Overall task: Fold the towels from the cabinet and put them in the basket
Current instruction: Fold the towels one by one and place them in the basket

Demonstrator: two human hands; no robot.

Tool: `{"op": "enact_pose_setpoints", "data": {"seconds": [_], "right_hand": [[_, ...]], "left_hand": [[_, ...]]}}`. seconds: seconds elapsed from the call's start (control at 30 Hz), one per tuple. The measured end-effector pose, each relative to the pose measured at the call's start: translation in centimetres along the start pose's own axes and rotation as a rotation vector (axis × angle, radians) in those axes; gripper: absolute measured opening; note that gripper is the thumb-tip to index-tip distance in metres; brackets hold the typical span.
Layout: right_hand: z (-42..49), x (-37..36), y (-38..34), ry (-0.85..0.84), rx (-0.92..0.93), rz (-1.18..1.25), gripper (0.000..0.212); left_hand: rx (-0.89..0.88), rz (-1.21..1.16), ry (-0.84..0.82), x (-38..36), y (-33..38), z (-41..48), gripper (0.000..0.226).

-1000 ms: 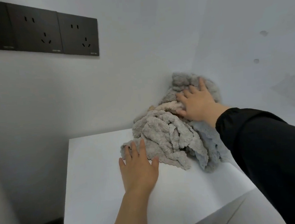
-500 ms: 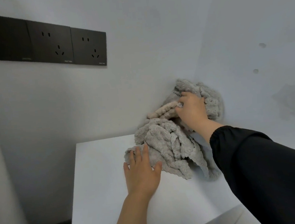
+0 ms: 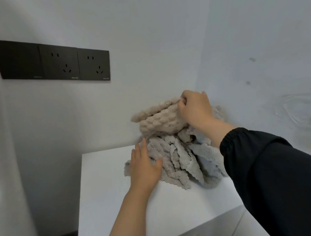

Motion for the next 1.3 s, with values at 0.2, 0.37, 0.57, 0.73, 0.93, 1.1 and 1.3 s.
{"op": "enact_pose_setpoints", "data": {"seconds": [0.2,0.37,0.57,0.73,0.93,1.1,1.3], "right_hand": [[-3.6,0.7,-2.0,-0.075,-0.068,0.428,0.021],[-7.9,2.8,-3.7,0.032,-0.095,0.625,0.030],[-13.4,3.1,0.8,0.342,-0.621,1.075,0.005],[-17.7,3.0,1.9,0.167,-0.638,1.057,0.033],[-20.2,3.4,-1.3,-0.379,-0.220,1.047,0.059],[-20.5,4.3,-0.3,-0.150,-0.333,0.993,0.036],[-20.8,4.0,0.5,-0.138,-0.496,1.071,0.010]], "left_hand": [[-0.061,-0.133,0.238,4.1,3.1,0.0,0.090],[-0.057,-0.385,0.286,8.1,5.0,-1.1,0.097],[0.074,-0.488,0.025,8.3,7.4,-5.3,0.049],[0.306,-0.841,-0.036,7.7,7.1,-7.9,0.019],[0.524,-1.508,-0.156,7.2,8.0,-10.6,0.011],[0.560,-1.356,-0.206,6.4,7.2,-12.4,0.008],[0.090,-0.379,-0.113,7.4,6.0,-12.6,0.033]]}}
Point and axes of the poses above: each hand's wrist, its own z-axis towards the middle knuckle, its own x-axis out of the back of the hand, y = z × x, the point moved 5 cm from there along z, towards the middle knuckle, and after that the axes turned 8 degrees about z, right-handed, at the moved point
